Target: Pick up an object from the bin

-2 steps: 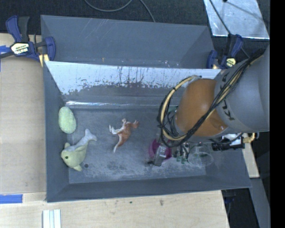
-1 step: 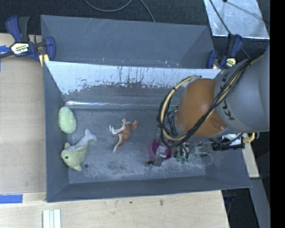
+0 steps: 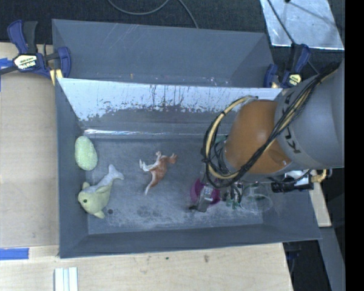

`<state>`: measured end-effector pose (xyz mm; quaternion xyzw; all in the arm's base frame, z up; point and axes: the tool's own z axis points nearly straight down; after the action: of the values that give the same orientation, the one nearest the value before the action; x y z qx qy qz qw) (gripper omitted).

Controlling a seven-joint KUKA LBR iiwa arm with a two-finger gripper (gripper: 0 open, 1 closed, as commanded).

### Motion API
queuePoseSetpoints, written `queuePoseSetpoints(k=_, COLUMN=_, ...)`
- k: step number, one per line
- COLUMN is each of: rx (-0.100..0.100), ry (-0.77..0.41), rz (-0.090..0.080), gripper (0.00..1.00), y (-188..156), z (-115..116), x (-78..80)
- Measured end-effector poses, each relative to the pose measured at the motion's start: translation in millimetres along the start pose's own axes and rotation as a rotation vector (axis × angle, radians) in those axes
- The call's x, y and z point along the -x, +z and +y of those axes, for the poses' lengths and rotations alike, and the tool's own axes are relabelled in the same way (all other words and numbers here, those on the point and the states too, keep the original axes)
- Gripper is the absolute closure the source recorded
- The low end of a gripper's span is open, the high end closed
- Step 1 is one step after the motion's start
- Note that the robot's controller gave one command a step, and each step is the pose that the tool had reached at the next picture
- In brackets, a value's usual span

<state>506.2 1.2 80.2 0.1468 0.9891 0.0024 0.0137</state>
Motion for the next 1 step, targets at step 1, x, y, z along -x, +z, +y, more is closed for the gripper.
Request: queuePoseSetpoints(k=1, rx=-0.006, ry=-0.002, rz=0.019, gripper=1.00, y=-18.5, z=-0.8, x=-3.0)
